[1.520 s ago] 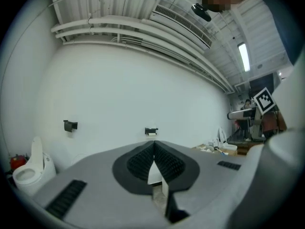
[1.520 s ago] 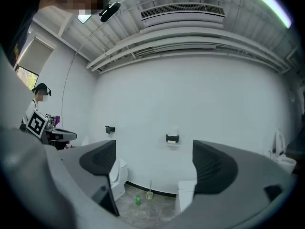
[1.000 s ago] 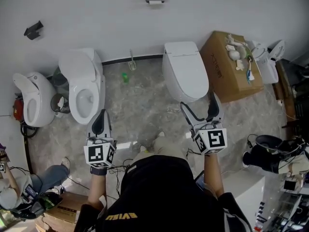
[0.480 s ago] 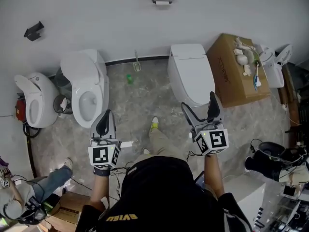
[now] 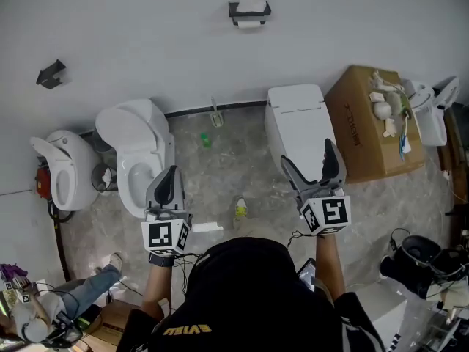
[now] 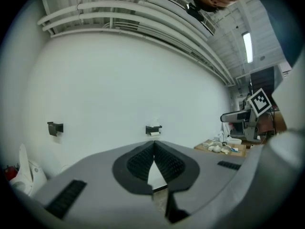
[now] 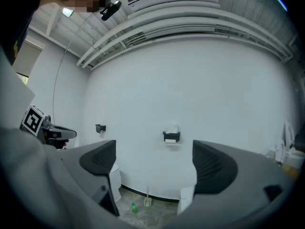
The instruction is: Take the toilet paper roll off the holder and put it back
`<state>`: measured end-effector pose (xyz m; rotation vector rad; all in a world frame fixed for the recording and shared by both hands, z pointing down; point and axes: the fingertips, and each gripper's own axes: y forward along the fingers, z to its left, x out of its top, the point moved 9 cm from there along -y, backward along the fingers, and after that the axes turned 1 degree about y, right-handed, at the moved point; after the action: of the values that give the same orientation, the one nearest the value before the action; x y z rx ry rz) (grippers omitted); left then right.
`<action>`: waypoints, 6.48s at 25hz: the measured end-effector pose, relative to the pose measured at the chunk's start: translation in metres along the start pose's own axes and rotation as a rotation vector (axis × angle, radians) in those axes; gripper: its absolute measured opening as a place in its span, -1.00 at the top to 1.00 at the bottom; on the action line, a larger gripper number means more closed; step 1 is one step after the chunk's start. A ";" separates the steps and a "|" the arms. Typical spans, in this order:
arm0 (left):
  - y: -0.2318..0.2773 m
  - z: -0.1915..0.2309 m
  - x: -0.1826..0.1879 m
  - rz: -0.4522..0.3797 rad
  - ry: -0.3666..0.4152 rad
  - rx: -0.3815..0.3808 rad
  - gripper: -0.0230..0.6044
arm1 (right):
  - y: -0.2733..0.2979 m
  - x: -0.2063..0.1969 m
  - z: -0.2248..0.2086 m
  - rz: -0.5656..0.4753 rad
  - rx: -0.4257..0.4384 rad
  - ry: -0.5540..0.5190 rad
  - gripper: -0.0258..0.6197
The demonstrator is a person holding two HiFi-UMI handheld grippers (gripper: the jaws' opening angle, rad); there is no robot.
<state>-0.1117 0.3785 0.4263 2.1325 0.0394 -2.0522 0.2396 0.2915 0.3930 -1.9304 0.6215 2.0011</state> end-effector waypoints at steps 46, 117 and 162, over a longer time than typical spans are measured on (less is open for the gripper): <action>0.465 0.118 0.029 -0.056 -0.076 -0.144 0.89 | 0.411 0.034 -0.158 0.081 -0.107 -0.118 -0.62; 0.568 0.108 0.028 -0.072 -0.045 -0.264 0.89 | 0.624 0.012 -0.188 0.094 -0.066 -0.121 -0.57; 0.541 0.116 0.023 -0.068 -0.035 -0.266 0.89 | 0.622 0.017 -0.188 0.142 -0.126 -0.160 0.01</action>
<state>-0.1469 -0.1733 0.4607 1.9583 0.3639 -1.9919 0.0959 -0.3410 0.4392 -1.8155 0.6215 2.3065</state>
